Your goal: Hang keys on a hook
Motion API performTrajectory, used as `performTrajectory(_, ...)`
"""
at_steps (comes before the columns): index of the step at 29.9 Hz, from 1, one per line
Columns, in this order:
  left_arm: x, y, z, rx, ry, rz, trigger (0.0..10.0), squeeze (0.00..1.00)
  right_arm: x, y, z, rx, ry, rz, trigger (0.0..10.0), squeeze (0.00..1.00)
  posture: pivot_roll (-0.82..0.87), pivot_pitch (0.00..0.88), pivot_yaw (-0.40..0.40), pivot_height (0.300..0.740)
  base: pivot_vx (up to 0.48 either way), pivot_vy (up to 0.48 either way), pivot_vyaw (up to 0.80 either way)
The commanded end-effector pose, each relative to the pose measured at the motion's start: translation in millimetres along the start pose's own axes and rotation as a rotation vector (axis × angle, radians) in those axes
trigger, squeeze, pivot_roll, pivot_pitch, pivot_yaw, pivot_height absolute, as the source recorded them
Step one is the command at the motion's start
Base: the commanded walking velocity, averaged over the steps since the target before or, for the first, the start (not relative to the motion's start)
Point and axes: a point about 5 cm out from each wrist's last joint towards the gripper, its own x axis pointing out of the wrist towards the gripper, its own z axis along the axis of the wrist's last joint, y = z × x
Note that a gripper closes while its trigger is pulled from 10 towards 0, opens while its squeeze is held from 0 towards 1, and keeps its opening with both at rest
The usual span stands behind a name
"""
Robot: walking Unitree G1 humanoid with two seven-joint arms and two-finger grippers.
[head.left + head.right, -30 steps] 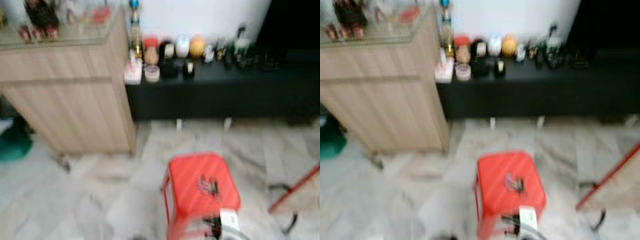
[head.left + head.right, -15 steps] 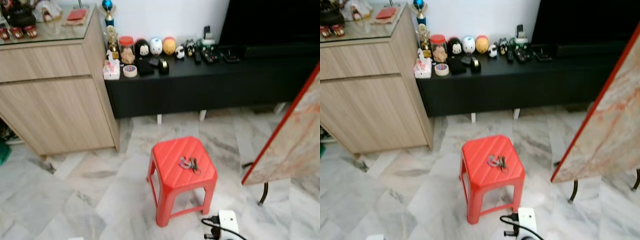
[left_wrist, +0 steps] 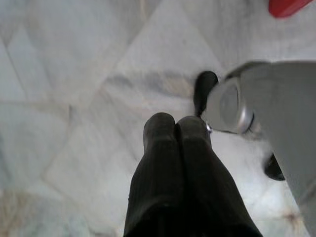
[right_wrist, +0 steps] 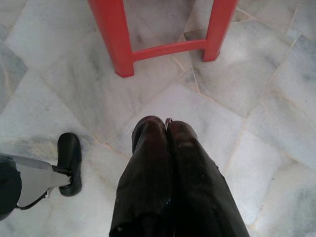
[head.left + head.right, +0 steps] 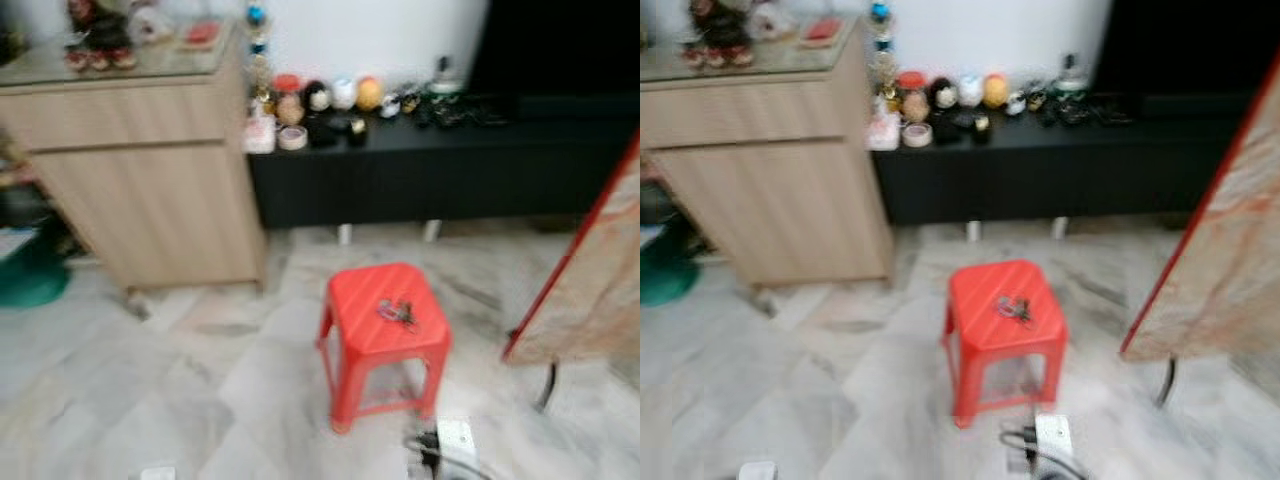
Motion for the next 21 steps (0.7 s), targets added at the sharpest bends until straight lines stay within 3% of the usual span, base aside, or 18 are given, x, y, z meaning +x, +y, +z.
performTrajectory(1,1.3,3.2,7.5,0.014,-0.019,0.009,10.0,0.00,0.4,3.0,0.3,-0.001,0.003,0.007,10.0,0.00,0.12,0.069,0.001,0.723,0.000,-0.405,0.00)
performTrajectory(21,2.9,-2.8,13.5,0.017,-0.053,-0.001,10.0,0.00,0.5,3.2,0.9,-0.001,0.002,0.009,10.0,0.00,0.11,0.069,0.001,0.723,0.000,-0.400,0.00)
